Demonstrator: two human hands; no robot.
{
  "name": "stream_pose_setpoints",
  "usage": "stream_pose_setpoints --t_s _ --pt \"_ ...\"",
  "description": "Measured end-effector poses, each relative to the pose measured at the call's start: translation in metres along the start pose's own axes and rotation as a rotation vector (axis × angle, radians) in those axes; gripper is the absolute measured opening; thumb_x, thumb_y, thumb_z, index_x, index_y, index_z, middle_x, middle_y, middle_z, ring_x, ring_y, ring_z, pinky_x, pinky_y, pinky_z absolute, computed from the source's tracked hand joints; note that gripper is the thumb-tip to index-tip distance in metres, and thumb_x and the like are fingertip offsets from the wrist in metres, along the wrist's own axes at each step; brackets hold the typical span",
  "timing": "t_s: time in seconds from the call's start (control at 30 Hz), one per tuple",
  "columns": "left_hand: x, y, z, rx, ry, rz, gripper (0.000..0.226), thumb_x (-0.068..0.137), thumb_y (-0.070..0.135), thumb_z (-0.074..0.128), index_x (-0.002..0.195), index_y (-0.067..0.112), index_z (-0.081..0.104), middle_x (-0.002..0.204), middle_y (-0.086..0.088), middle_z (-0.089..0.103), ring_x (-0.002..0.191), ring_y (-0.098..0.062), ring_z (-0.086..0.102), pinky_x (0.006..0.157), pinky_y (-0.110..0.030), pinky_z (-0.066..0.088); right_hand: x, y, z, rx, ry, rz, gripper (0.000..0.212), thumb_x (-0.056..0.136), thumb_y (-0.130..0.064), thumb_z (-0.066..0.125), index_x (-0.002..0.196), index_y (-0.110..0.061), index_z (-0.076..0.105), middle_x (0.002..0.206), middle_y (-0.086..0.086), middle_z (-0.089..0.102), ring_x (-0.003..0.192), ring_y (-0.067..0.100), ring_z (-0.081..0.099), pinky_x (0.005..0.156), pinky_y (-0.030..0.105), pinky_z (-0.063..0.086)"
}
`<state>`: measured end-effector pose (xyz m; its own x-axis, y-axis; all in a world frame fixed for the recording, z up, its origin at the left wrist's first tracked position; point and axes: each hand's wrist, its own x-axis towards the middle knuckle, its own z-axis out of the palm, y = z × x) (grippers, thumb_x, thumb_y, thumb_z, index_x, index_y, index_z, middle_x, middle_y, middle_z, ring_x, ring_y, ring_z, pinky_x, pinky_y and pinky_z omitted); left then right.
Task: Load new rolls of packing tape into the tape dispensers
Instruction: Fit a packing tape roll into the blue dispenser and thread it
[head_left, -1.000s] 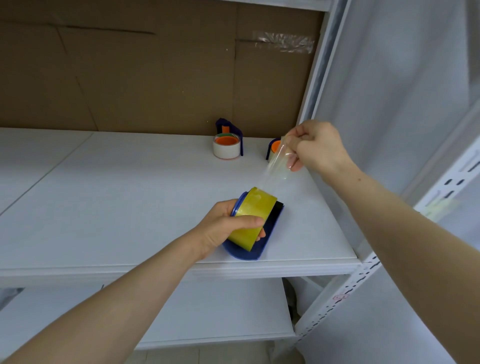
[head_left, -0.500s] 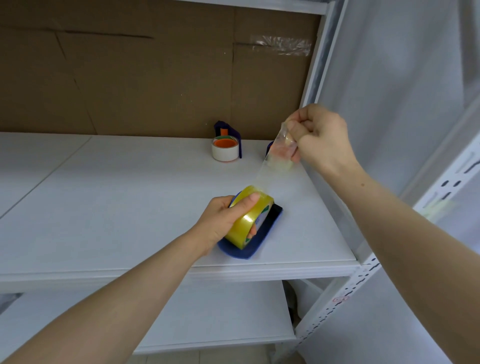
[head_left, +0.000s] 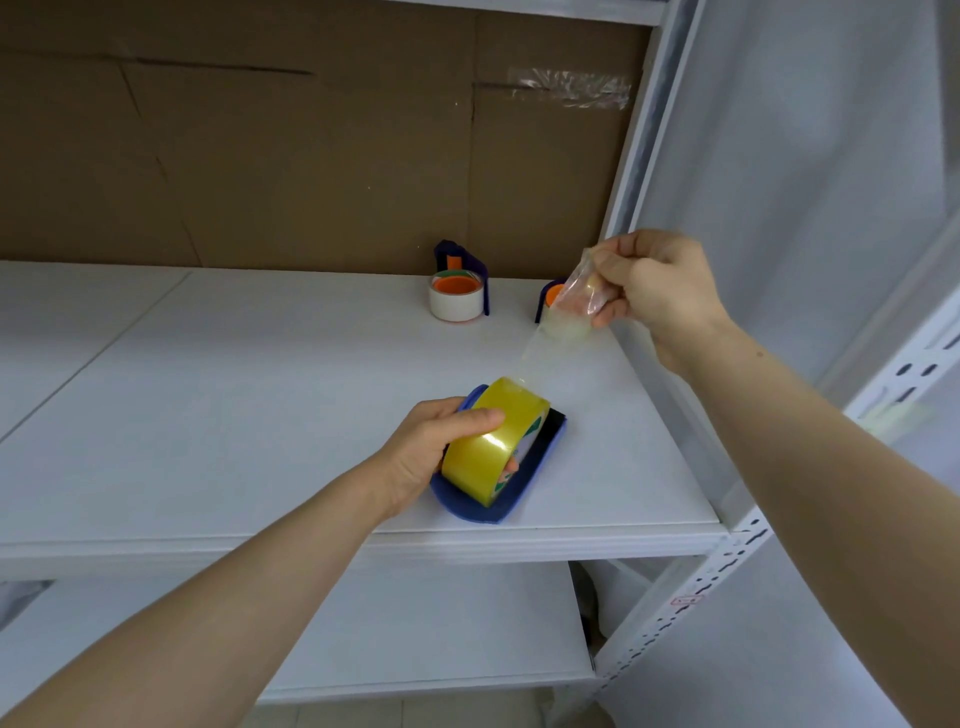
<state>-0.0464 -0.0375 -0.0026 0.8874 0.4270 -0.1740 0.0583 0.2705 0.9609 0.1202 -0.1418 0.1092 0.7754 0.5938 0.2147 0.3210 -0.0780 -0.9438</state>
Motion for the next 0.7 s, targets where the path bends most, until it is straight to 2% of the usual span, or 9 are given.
stream_pose_setpoints --t_s 0.07,0.17,0.27,0.33,0.4,0.47,0.57,0.7 --pt "0.0 -0.002 -0.001 0.021 0.033 0.011 0.032 0.069 0.031 0.068 0.086 0.005 0.067 0.075 -0.015 0.072 0.067 -0.025 0.069 0.062 -0.028 0.057 0.0 -0.002 0.004 0.01 -0.005 -0.003 0.017 0.092 -0.003 0.053 0.078 -0.01 0.06 0.062 0.01 0.06 0.047 0.02 0.058 0.045 0.025 0.05" --pt "0.001 -0.002 -0.001 -0.018 0.054 -0.001 0.033 0.07 0.036 0.074 0.087 0.009 0.07 0.083 -0.013 0.072 0.072 -0.023 0.07 0.064 -0.027 0.056 0.001 -0.002 0.006 0.058 -0.002 0.001 0.02 0.092 -0.001 0.052 0.076 -0.009 0.059 0.047 0.001 0.058 0.038 0.016 0.055 0.041 0.023 0.048" --pt "0.001 0.0 -0.002 -0.102 0.068 -0.045 0.042 0.07 0.042 0.063 0.098 0.012 0.07 0.096 -0.012 0.072 0.086 -0.023 0.068 0.076 -0.031 0.055 0.002 -0.001 0.007 0.09 0.005 0.027 0.018 0.092 -0.002 0.052 0.077 -0.009 0.059 0.051 0.004 0.058 0.037 0.014 0.055 0.043 0.025 0.049" --pt "0.0 0.004 -0.002 -0.112 0.062 -0.075 0.046 0.07 0.038 0.065 0.105 0.008 0.068 0.1 -0.014 0.07 0.09 -0.025 0.066 0.076 -0.032 0.055 0.003 -0.001 0.008 0.097 -0.002 0.041 0.017 0.093 -0.003 0.052 0.079 -0.009 0.058 0.058 0.008 0.058 0.039 0.014 0.056 0.046 0.026 0.052" --pt "0.0 0.008 -0.002 -0.133 0.053 -0.104 0.04 0.066 0.027 0.073 0.101 0.008 0.067 0.096 -0.012 0.069 0.085 -0.024 0.066 0.072 -0.029 0.055 0.003 -0.002 0.008 0.126 -0.015 0.061 0.015 0.094 -0.003 0.051 0.082 -0.009 0.058 0.054 0.007 0.06 0.042 0.014 0.057 0.05 0.027 0.054" --pt "0.001 0.01 0.0 -0.157 0.052 -0.108 0.032 0.064 0.02 0.067 0.094 0.009 0.065 0.093 -0.012 0.065 0.082 -0.023 0.063 0.071 -0.028 0.052 0.001 -0.006 0.009 0.21 -0.031 0.083 0.012 0.093 -0.003 0.051 0.085 -0.008 0.058 0.047 0.003 0.061 0.043 0.014 0.058 0.05 0.025 0.055" --pt "0.005 0.008 0.006 -0.167 0.093 -0.068 0.034 0.062 0.021 0.062 0.094 0.007 0.062 0.094 -0.016 0.061 0.083 -0.024 0.061 0.071 -0.029 0.051 -0.005 -0.015 0.013 0.337 -0.105 0.082 0.005 0.087 -0.001 0.058 0.087 -0.006 0.058 0.048 0.003 0.062 0.047 0.015 0.059 0.05 0.024 0.053" --pt "0.003 0.006 0.017 0.044 0.087 -0.014 0.038 0.057 0.018 0.085 0.092 0.016 0.069 0.096 -0.008 0.073 0.089 -0.023 0.069 0.083 -0.034 0.056 -0.011 -0.022 0.024 0.319 -0.194 0.014 0.019 0.078 0.004 0.069 0.086 -0.008 0.057 0.06 0.003 0.063 0.049 0.013 0.059 0.054 0.024 0.055"
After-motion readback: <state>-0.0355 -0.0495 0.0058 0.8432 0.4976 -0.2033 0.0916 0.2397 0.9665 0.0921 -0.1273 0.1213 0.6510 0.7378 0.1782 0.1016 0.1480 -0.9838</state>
